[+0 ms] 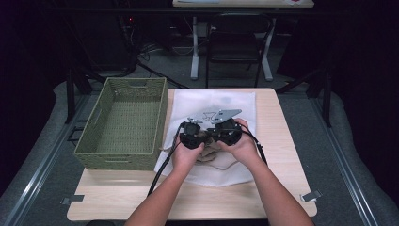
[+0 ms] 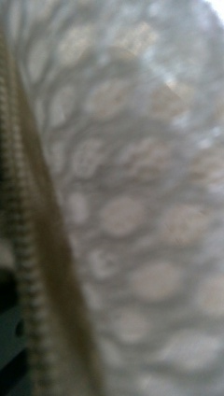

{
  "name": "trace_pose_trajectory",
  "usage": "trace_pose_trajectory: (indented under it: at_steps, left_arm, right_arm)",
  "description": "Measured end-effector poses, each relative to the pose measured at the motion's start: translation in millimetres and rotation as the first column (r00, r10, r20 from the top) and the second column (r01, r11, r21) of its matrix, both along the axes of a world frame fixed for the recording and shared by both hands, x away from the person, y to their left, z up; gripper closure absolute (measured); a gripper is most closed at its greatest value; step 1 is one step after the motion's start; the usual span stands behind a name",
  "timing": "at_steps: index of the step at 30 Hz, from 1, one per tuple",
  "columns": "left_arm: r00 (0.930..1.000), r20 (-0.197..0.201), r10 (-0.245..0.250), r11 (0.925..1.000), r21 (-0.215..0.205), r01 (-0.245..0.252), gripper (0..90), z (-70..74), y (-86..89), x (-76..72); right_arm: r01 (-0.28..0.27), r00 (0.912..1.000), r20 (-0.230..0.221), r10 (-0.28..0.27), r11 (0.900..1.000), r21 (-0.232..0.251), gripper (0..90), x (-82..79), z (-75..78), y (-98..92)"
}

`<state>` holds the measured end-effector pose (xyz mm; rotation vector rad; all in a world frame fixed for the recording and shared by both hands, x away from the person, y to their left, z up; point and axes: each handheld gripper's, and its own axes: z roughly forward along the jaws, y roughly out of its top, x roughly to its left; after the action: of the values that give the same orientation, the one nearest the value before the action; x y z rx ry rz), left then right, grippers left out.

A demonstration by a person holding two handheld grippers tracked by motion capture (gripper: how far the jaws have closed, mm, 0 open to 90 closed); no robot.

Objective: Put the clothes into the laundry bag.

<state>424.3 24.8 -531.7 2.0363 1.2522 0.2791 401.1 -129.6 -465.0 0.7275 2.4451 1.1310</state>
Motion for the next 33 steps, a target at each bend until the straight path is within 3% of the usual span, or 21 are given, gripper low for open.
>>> trace_pose_trajectory:
  at_steps: [4, 8, 11, 14, 19, 28, 33]
  left_arm:
    - [0.9997, 0.001, -0.025, 0.9996, -0.013, 0.025, 59.1, 2.2, -1.2, -3.8]
    - [0.9977, 0.004, -0.067, 0.9977, 0.012, 0.067, 51.2, 5.1, -0.4, -9.5]
    - [0.9967, 0.028, -0.076, 0.9965, 0.037, 0.075, 47.5, 7.6, -0.6, -15.1]
    - [0.9948, 0.037, -0.096, 0.9939, 0.060, 0.093, 46.8, 10.9, 1.1, -21.0]
    - [0.9927, 0.065, -0.101, 0.9935, 0.059, 0.097, 45.3, 13.8, 5.9, -30.1]
    - [0.9894, 0.071, -0.126, 0.9894, 0.082, 0.120, 43.2, 18.9, 12.2, -43.1]
    - [0.9891, 0.071, -0.129, 0.9904, 0.060, 0.125, 43.1, 20.7, 17.9, -51.6]
  right_arm:
    - [0.001, 1.0000, 0.001, -0.001, 1.000, 0.007, 86.0, 0.7, 0.9, -2.0]
    - [0.005, 1.0000, 0.006, -0.005, 1.000, 0.010, 86.0, 0.6, 1.4, -2.4]
    - [0.006, 1.0000, 0.006, -0.006, 1.000, 0.013, 86.0, 1.2, 1.6, -3.2]
    - [0.007, 0.9999, 0.007, -0.008, 1.000, 0.015, 86.0, 1.7, 1.6, -3.8]
    - [0.012, 0.9999, 0.003, -0.012, 1.000, 0.021, 86.0, 2.0, 2.1, -4.8]
    - [0.018, 0.9998, 0.010, -0.018, 1.000, 0.024, 86.0, 2.7, 3.1, -6.6]
    - [0.017, 0.9998, 0.008, -0.017, 0.999, 0.028, 86.0, 3.0, 3.3, -7.3]
